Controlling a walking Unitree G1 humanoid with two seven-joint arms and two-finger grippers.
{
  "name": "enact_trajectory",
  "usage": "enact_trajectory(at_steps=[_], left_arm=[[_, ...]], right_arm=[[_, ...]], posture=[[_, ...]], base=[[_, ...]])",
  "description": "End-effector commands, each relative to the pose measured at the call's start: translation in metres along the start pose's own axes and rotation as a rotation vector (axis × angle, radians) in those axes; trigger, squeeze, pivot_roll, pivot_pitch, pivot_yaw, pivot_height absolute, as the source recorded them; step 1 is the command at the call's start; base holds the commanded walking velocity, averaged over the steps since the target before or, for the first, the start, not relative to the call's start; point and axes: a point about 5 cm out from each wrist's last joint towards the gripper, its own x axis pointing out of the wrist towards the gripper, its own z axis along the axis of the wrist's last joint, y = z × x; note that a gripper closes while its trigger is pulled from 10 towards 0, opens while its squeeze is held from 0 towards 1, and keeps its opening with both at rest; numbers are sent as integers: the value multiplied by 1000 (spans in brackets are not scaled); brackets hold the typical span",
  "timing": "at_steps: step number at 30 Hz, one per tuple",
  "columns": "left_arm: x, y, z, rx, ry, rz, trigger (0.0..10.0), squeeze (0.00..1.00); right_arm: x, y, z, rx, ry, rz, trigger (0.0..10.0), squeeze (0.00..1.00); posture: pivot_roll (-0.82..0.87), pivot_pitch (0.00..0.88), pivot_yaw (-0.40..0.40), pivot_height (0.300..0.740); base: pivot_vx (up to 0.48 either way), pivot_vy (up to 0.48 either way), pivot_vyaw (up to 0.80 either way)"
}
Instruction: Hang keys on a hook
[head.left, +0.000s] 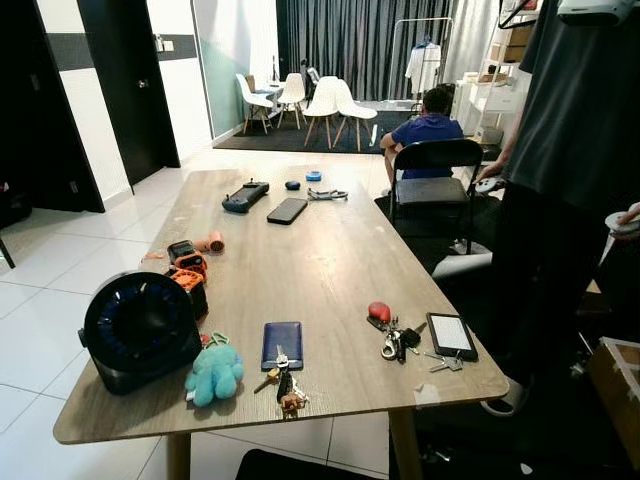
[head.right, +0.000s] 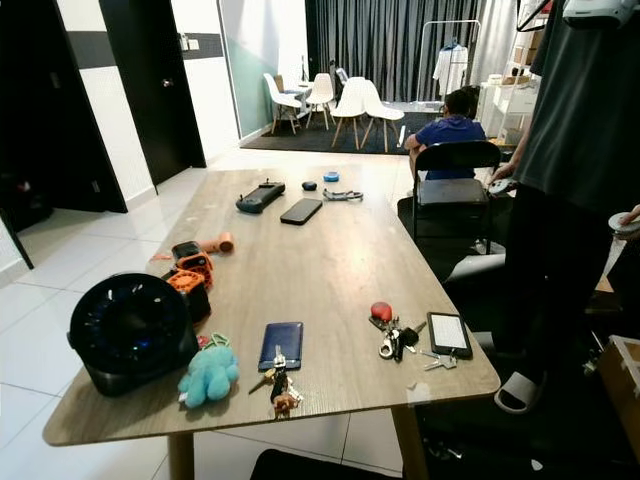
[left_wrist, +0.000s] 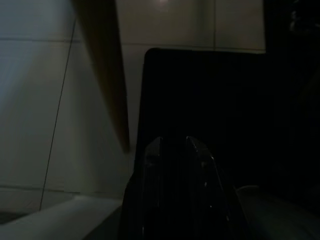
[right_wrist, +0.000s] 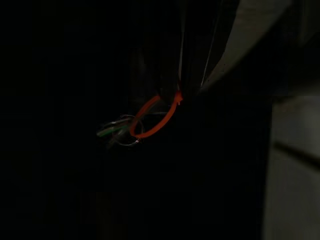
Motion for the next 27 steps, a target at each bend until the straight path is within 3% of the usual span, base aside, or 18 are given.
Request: enact_trajectory(at_steps=[1, 9, 27], left_arm=[[0, -2, -4, -25, 22, 7, 10000, 0], [4, -15, -4, -38, 9, -59, 10000, 0], [4, -14, -5, -72, -1, -55, 10000, 0]], right_arm=[[0, 0, 1, 24, -14, -18, 10000, 0], [3, 2, 2, 32, -4, -7, 10000, 0], [5, 7, 2, -17, 3, 31, 10000, 0]], posture=[[25, 50, 41, 740], [31, 43, 37, 740], [28, 22, 32, 740]], base=[[0, 0, 0], [0, 0, 0], [0, 0, 0]])
